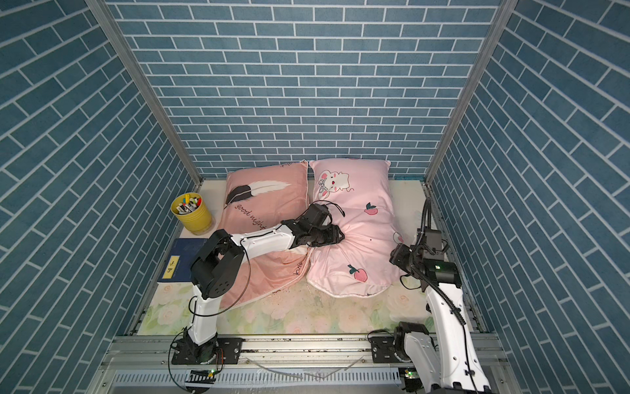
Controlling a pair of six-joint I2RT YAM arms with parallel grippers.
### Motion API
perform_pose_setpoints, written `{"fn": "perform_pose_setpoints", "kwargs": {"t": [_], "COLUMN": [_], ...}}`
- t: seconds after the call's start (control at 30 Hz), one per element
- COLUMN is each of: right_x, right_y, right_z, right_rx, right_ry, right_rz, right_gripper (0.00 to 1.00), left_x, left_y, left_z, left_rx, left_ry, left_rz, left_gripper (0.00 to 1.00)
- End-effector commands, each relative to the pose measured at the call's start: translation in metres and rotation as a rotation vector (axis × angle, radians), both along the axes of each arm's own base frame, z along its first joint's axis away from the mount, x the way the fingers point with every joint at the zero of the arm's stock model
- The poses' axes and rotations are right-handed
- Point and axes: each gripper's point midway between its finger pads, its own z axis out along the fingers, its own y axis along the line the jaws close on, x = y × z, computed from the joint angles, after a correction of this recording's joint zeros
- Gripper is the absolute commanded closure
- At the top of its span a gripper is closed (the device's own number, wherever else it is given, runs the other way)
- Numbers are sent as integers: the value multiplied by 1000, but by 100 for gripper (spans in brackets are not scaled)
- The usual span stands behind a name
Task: Zip up pillowcases
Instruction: Pick up the pillowcase from the center of the board.
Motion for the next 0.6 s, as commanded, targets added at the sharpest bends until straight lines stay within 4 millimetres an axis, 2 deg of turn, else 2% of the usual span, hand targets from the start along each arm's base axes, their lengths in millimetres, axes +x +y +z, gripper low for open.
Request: {"fn": "perform_pose_setpoints", "kwargs": {"t": [0.0,0.03,0.13,0.27,0.37,0.57], "right_x": [-5,-4,-1,3,11,13], "right_y": [-3,-3,-1,4,20,40], "right_z": [-15,-18,-23,-29,-35,-60], "right_rx": [71,100,151,202,306,449], "right_ry": [17,16,3,10,-39,-33], "right_rz": [-44,-52,-57,-13,41,92], "right_gripper": [46,49,50,38,28,24], "left_x": [46,53,69,80,87,98], "left_y": [66,72,85,93,98,110], "left_z": [-61,-64,-71,-76,-79,-88], "left_rx": [180,184,197,198,186,179], "left_ry": [35,40,58,72,81,104], "left_rz": [149,161,183,190,208,235], "left_gripper": [40,40,40,40,41,42]}}
